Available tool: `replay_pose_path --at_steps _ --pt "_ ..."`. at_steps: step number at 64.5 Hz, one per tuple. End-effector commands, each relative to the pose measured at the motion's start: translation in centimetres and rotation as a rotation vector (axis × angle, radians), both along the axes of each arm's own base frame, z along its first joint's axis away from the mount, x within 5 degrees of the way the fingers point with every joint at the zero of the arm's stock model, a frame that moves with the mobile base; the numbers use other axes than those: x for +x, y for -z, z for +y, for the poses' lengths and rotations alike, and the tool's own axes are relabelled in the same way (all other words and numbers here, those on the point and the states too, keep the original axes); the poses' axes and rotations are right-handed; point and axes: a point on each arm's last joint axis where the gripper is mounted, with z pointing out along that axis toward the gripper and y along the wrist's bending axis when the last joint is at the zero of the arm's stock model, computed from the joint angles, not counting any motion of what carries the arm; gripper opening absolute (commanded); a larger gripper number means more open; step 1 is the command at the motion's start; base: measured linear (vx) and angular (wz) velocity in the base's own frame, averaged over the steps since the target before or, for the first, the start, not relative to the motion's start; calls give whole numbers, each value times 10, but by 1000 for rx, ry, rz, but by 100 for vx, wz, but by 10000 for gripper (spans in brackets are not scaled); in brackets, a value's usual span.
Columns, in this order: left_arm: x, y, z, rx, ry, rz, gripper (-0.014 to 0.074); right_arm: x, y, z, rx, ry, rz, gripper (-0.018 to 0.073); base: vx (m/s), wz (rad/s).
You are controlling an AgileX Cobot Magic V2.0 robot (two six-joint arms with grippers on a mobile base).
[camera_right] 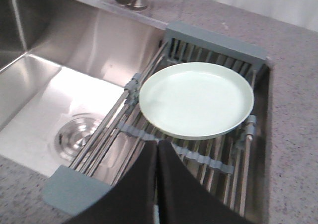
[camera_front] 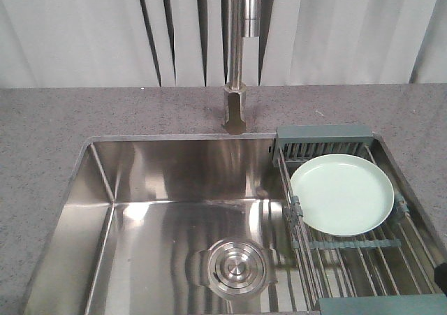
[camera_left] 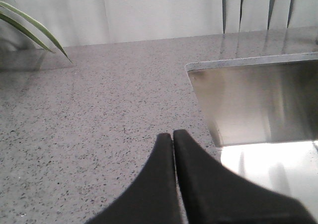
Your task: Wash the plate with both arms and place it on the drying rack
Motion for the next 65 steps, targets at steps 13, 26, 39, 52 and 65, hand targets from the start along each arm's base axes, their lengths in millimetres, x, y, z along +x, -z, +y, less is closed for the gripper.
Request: replay_pose_path --at_steps 13,26,39,52,65 --pt "-1 -16 0 -5 -5 -117 -6 -5 30 -13 147 182 -224 -3 0 0" --pt "-1 -16 0 -5 -5 -117 -6 -8 47 -16 149 217 -269 -3 0 0" --pt "-1 -16 0 -5 -5 -117 -6 -3 57 -19 211 248 -374 -3 0 0" --pt "-1 -16 0 -5 -5 -117 -6 -3 51 -19 208 245 -428 -3 0 0" --pt "-1 -16 0 -5 -5 -117 -6 -3 51 -19 223 247 -426 -3 0 0"
